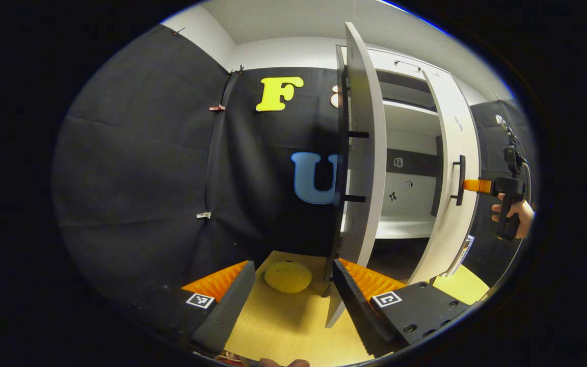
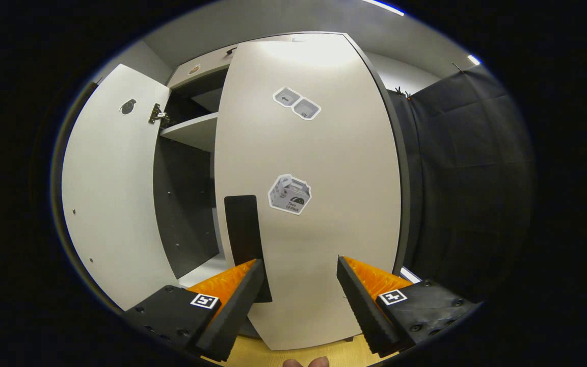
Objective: Grasp the bottle in the cabinet with the left hand and place it on the coaster, then close the right door with the right hand and the left door with the left hand.
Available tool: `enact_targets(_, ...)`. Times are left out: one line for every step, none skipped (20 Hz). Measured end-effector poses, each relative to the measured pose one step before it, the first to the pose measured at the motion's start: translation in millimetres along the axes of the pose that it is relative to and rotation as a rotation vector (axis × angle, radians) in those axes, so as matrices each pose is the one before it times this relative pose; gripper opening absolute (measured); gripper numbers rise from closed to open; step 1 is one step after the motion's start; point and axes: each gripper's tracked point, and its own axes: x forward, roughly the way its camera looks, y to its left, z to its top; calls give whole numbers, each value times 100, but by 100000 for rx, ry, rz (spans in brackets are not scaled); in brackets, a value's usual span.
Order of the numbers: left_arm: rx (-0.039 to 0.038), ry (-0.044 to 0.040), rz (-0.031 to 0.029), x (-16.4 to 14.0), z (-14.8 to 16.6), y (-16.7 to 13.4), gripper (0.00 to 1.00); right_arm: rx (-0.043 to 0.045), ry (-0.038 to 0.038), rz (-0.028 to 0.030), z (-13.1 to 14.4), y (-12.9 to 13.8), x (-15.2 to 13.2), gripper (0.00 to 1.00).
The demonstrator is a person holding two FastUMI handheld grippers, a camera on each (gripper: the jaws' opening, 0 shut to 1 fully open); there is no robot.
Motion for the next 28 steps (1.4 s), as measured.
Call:
enact_targets(-1509,-298,-216,99,365,57,97,-113,265,-161,34,-66,-116,98)
enact_targets(-774,-646,73,211,313,105,96,-42,345,138,-28,37,-122,98)
enact_targets(291,-809,308,281,536,156,97,140,621,239,-8,95,-250,98)
enact_targets(1182,-1067,759,884,755,347,97,-17,-3,95,138,9,-477,98)
enact_targets(1597,-1260,680,894,896,329,97,-121,-485,172,214,-45,-619,98)
enact_targets(1644,-1526,730,788,991,177,97,-169,-385,-47,175,-212,-819,98)
enact_targets(1326,-1242,542,745,890,173,96,72,-35,102,156,-154,-837,98)
enact_targets(896,-1279,500,583,455,77,96,168,49,485,110,-114,-793,98)
enact_targets(256,-1272,365,701,670,69,96,-23,243,464,100,-56,-764,98)
enact_targets(-264,-968,247,654,509,-27,96,-497,316,322,-6,-125,-695,98)
enact_targets(-641,-698,-209,749,509,-25,96,-800,243,150,-8,-157,-672,98)
enact_targets(-1010,-1085,-306,739,521,-217,96,-769,83,18,28,-225,-673,98)
enact_targets(-1135,-1000,-908,664,582,-271,96,-560,-58,12,27,-246,-697,98)
enact_targets(-846,-239,-1123,584,285,-559,96,-541,82,-54,44,-254,-557,98)
enact_targets(-336,406,-1568,384,-4,-624,96,-631,56,-283,0,-420,-584,98)
enact_targets(-210,345,-1146,238,-54,-713,96,-665,0,-489,-27,-535,-531,97)
enact_targets(1052,-791,955,-289,230,-152,96,-433,-17,-455,-31,-480,-441,97)
enact_targets(2885,-34,-350,-24,31,-130,91,-136,59,-485,-119,-405,-266,98)
enact_targets(2821,-448,-941,-72,-76,-211,91,-83,315,-274,-196,-333,-216,97)
enact_targets(1813,-215,-664,-100,107,-167,95,72,531,-246,-201,-372,-107,98)
enact_targets(649,15,-819,-42,30,-271,94,421,603,-29,-210,-236,-146,98)
enact_targets(-405,840,-1156,3,-70,-461,94,542,236,323,-46,-198,-233,98)
enact_targets(-901,440,-1192,109,46,-1041,94,295,-39,-58,18,-332,-151,98)
enact_targets(-539,510,-1038,-170,-66,-1025,94,115,49,178,-2,-419,-146,98)
enact_targets(165,175,-1149,-282,-38,-1042,94,14,241,17,-47,-377,-90,98)
enact_targets(494,31,-1477,-64,75,-1072,94,74,293,86,-67,-327,-92,98)
enact_targets(259,225,-1904,-49,-54,-1112,94,148,350,-201,-50,-463,-95,98)
enact_targets(31,73,-2264,44,43,-1310,94,383,309,-315,-88,-581,-37,98)
